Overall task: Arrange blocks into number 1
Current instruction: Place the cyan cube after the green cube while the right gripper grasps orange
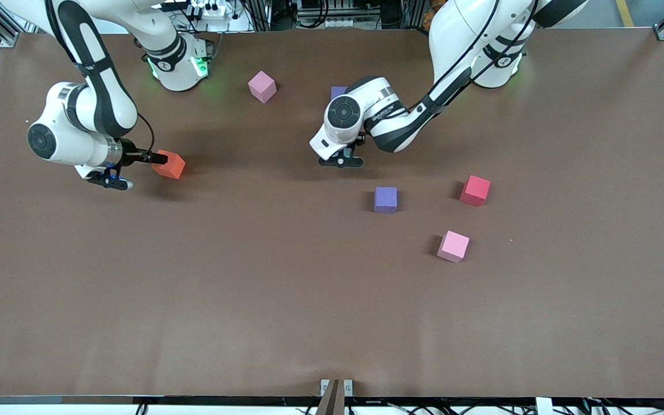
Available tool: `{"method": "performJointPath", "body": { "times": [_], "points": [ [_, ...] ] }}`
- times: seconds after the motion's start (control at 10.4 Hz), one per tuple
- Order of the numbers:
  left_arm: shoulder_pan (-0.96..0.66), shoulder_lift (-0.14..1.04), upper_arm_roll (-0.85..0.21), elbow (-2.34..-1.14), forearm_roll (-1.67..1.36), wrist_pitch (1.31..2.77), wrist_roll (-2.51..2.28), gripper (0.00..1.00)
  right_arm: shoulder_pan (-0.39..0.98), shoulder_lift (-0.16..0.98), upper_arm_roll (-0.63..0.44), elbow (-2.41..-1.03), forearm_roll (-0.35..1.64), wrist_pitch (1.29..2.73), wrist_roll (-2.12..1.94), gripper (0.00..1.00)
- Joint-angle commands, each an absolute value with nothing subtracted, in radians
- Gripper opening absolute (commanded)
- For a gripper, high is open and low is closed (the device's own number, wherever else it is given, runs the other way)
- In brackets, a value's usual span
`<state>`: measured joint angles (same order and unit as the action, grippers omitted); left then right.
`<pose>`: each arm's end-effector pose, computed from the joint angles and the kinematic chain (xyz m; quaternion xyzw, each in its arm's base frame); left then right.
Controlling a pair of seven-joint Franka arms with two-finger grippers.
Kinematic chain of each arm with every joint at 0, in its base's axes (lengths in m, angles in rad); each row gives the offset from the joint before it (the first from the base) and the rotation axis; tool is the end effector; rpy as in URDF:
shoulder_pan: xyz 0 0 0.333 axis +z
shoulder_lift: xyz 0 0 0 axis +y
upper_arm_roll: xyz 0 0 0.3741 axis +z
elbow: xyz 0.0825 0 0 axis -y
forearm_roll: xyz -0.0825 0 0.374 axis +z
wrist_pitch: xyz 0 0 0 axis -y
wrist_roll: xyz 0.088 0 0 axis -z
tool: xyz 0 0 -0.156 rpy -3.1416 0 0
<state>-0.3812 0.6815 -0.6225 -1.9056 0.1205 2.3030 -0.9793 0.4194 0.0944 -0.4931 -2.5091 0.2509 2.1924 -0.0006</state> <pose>0.3564 -0.5165 0.1918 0.9858 -0.0166 -0.1661 0.0203 0.4013 -0.0140 0.2456 -0.9700 0.1306 0.1925 0.0705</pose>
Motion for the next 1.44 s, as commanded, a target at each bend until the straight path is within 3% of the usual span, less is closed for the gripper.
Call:
{"method": "performJointPath", "body": {
  "times": [0.0, 0.57, 0.67, 0.96, 1.15, 1.25, 1.34],
  "points": [
    [-0.393, 0.706, -0.627, -1.881, 0.132, 2.286, -0.994, 0.00, 0.462, 0.159, -0.494, -2.479, 0.293, 2.206, 0.009, 1.00],
    [-0.403, 0.719, -0.627, -1.884, 0.132, 2.284, -1.006, 0.00, 0.462, 0.207, -0.494, -2.480, 0.291, 2.246, -0.017, 0.98],
    [-0.403, 0.719, -0.627, -1.884, 0.132, 2.272, -1.006, 0.00, 0.462, 0.228, -0.494, -2.482, 0.293, 2.269, -0.029, 0.90],
    [-0.410, 0.721, -0.627, -1.885, 0.130, 2.263, -1.006, 0.00, 0.462, 0.235, -0.495, -2.477, 0.322, 2.264, -0.034, 0.56],
    [-0.410, 0.726, -0.627, -1.885, 0.132, 2.250, -1.005, 0.01, 0.462, 0.229, -0.495, -2.464, 0.330, 2.249, -0.029, 0.50],
    [-0.410, 0.724, -0.626, -1.885, 0.132, 2.250, -1.011, 0.99, 0.462, 0.222, -0.511, -2.433, 0.331, 2.193, -0.029, 0.47],
    [-0.410, 0.723, -0.627, -1.882, 0.135, 2.252, -1.067, 1.00, 0.481, 0.210, -0.538, -2.396, 0.339, 2.121, -0.032, 0.47]
  ]
}}
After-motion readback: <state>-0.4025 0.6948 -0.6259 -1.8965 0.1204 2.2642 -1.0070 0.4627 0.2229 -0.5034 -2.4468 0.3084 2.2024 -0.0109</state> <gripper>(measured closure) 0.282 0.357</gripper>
